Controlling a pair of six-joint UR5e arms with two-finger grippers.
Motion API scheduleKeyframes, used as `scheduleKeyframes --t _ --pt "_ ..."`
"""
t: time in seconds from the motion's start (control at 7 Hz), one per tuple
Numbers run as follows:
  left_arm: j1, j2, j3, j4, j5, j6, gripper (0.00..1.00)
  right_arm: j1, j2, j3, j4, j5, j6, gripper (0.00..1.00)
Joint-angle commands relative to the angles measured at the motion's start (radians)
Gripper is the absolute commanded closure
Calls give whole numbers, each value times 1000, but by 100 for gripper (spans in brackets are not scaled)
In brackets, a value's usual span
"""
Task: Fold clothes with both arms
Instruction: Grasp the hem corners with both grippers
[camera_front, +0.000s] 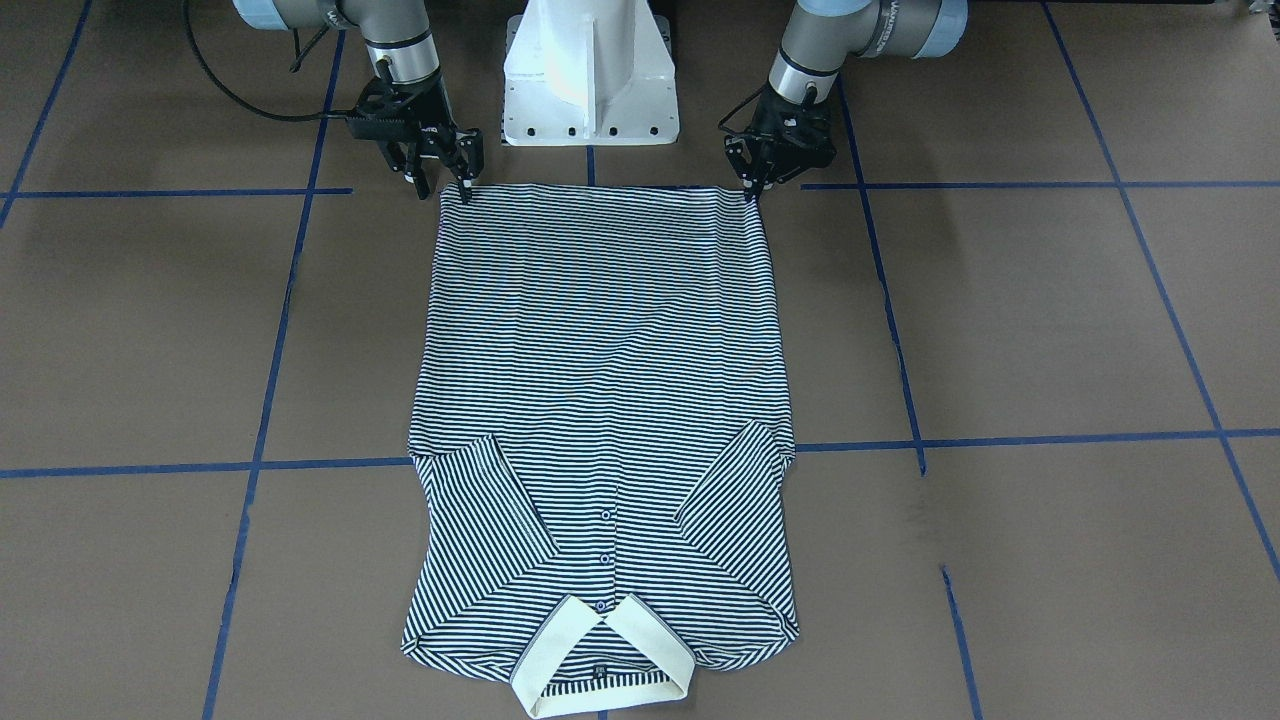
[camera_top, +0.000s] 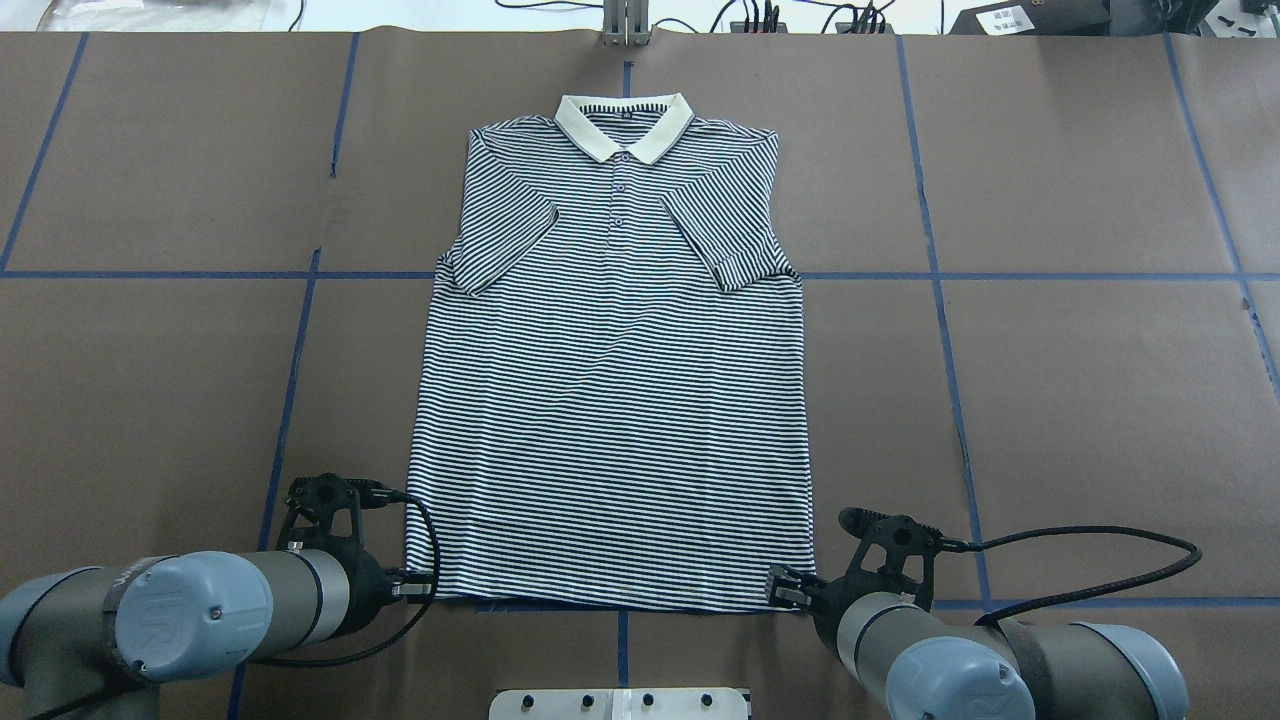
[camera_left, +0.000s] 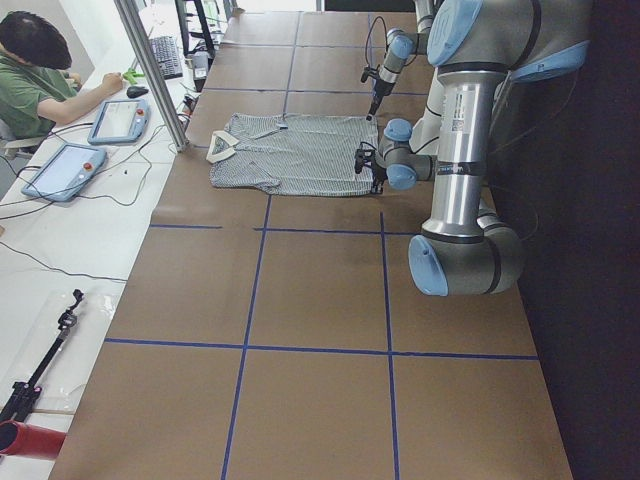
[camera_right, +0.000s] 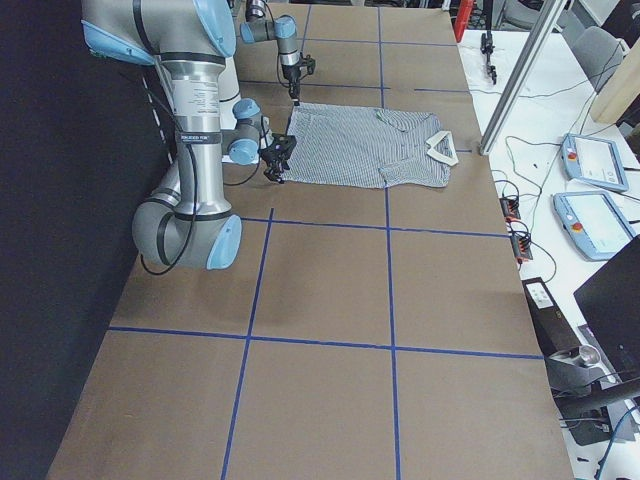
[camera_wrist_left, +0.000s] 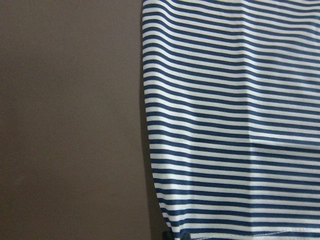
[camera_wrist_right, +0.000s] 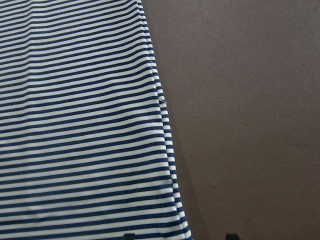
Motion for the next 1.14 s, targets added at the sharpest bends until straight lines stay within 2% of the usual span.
scheduleKeyframes --t 0.0,0.14,0.29,0.71,0.86,1.0 --pt "0 -1 0 0 -1 1 100 -12 2 -3 -8 -3 12 35" --pt "0 -1 0 0 -1 -1 100 -12 8 -3 -8 -3 14 55" --pt "0 -1 0 0 0 -1 100 -14 14 0 -8 -1 12 100" --pt "0 -4 -2 0 -3 4 100 -3 10 15 -9 -6 -1 100" --pt "-3 -13 -41 44 -20 28 100 20 -4 76 -28 5 -36 100" --pt "-15 -21 -162 172 -64 89 100 36 -15 193 -143 38 -96 100"
